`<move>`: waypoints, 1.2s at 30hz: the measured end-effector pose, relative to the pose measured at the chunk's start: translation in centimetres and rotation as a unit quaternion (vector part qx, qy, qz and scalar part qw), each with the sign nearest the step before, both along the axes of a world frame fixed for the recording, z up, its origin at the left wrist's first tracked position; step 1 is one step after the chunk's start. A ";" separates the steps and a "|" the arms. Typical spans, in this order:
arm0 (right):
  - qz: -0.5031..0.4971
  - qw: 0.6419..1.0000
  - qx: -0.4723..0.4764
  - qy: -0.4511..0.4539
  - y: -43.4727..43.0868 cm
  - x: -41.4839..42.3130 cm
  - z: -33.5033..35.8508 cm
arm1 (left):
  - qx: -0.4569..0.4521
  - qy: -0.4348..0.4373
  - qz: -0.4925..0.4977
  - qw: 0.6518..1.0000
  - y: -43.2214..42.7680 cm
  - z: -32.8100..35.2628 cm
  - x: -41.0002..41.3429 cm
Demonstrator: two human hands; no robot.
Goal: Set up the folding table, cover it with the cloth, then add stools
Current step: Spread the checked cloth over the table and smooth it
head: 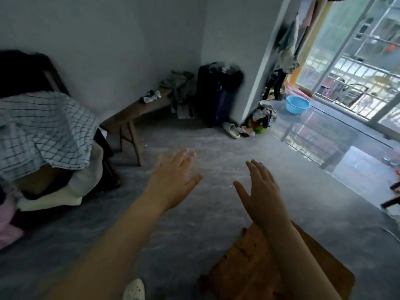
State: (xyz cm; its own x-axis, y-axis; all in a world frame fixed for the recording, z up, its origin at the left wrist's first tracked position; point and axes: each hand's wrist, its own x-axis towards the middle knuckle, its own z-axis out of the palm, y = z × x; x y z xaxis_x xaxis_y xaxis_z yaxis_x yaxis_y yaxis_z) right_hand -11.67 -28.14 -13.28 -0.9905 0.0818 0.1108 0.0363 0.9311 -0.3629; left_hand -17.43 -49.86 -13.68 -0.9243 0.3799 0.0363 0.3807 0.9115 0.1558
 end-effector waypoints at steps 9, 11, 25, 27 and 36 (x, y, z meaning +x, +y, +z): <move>0.147 0.988 -0.051 0.011 -23.3 -14.3 1.7 | 0.027 0.028 0.165 0.986 -22.5 1.6 -7.1; 0.177 0.982 -0.065 0.005 -28.5 -16.8 1.8 | 0.018 0.037 0.199 0.979 -27.3 1.6 -8.5; 0.286 0.950 -0.066 -0.104 -44.3 -34.5 -7.0 | 0.017 -0.083 0.313 0.946 -40.0 -9.4 -20.4; 0.302 0.942 -0.064 -0.132 -45.5 -37.9 -9.0 | 0.023 -0.106 0.333 0.937 -40.5 -11.8 -23.1; 0.395 0.885 0.021 -0.247 -50.8 -51.5 -16.4 | 0.077 -0.205 0.451 0.865 -41.8 -21.3 -33.3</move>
State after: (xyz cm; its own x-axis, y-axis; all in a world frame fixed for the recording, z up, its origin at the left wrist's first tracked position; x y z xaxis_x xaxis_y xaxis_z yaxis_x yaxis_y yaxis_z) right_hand -63.19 -78.93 -29.66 -0.6653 -0.6513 -0.3651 -0.4868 0.7491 -0.4493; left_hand -50.77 -91.68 -35.01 -0.7893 -0.4825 -0.3796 -0.5907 0.7654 0.2554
